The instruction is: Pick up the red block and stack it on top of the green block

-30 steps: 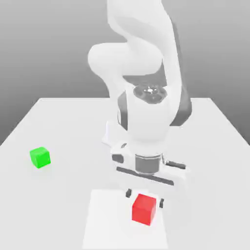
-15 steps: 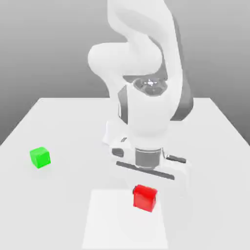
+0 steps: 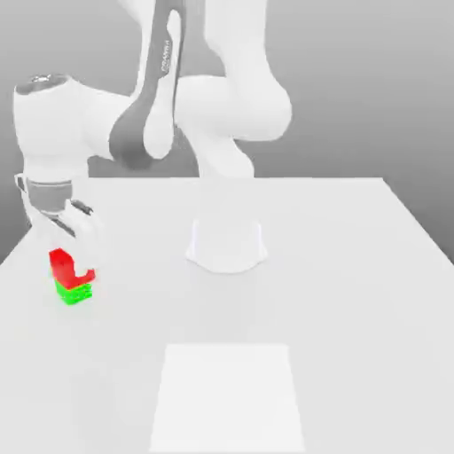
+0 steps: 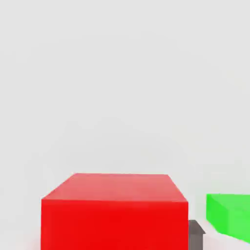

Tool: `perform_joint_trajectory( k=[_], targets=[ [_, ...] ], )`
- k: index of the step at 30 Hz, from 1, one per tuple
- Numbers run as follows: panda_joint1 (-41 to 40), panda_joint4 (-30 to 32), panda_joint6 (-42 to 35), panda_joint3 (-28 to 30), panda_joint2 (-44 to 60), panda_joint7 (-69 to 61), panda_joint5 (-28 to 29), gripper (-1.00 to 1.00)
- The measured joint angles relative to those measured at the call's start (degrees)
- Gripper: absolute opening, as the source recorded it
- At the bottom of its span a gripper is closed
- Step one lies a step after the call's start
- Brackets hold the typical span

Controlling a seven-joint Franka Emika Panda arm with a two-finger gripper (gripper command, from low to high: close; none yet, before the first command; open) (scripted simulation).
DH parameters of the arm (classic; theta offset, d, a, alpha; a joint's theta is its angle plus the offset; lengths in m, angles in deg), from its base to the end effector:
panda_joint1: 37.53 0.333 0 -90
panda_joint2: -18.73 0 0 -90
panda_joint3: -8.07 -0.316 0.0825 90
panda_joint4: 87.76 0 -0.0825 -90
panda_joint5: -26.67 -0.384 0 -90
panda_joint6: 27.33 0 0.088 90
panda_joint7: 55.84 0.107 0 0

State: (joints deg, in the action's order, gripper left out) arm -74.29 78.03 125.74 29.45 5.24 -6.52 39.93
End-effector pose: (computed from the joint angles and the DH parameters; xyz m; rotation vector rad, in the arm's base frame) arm 0.1971 -0.2841 0.2472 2.1068 -2.3033 0.0080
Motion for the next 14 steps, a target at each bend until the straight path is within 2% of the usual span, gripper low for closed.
perform_joint_trajectory(
  k=[2,5,8,11,12,14],
  targets=[
    [-3.49,1.17,-0.19,3.48,-1.35,-3.08,1.08,-1.0],
    [-3.23,1.44,3.15,5.81,1.72,-6.03,-0.99,-1.0],
    [-1.17,1.38,8.03,7.02,6.82,-9.3,-5.48,-1.0],
    [0.5,1.37,13.28,6.53,12.61,-14.69,-13.27,-1.0],
    [0.53,1.35,14.68,5.6,14.21,-16.55,-15.97,1.0],
    [1.4,1.35,14.68,5.6,14.21,-16.55,-15.97,1.0]
  ],
)
